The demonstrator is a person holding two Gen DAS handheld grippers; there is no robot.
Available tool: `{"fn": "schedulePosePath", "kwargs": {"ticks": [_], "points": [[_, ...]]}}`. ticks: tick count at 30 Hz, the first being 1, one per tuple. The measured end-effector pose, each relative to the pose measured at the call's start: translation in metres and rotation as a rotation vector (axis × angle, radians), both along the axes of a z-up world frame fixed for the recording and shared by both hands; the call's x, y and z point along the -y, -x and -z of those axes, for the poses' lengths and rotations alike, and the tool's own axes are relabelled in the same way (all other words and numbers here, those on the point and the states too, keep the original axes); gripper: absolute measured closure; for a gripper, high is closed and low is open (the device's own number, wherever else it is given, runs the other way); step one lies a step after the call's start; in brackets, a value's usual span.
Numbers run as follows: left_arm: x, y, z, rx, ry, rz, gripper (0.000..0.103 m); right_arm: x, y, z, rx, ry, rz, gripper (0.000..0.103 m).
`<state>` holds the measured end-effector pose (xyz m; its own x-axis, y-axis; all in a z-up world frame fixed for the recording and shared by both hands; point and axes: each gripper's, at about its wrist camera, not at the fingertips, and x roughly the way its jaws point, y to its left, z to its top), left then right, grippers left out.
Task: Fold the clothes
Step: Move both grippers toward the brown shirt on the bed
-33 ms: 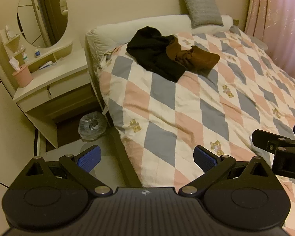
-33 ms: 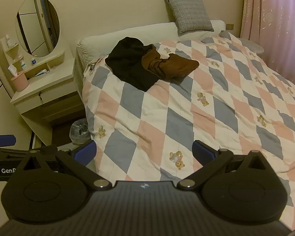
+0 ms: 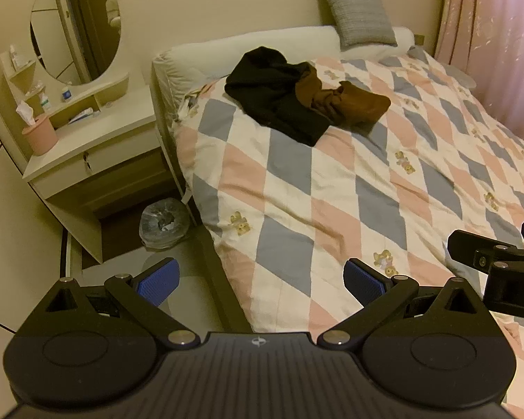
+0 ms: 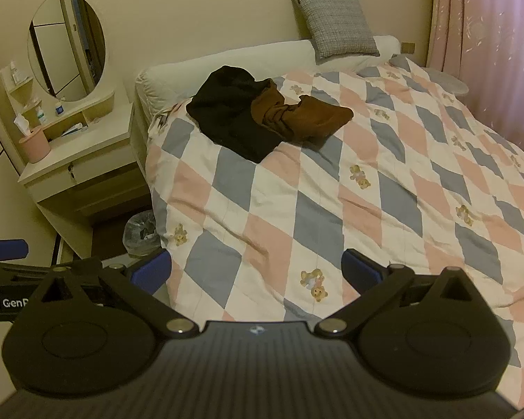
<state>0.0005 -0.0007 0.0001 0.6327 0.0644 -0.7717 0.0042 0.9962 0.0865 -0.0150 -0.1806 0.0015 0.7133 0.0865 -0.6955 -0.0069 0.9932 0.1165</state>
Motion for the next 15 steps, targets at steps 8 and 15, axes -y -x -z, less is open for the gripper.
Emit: {"fn": "schedulePosePath", "kwargs": {"ticks": [8,15], "points": [[0.005,-0.004,-0.001,-0.005,-0.007,0.001,0.0,0.008,-0.007,0.0,0.0,-0.014,0.004,0.001],[0.012,-0.005,0.0,0.001,-0.004,-0.006,0.0,0.017,-0.008,0.0,0.019,-0.017,0.001,0.001]]}}
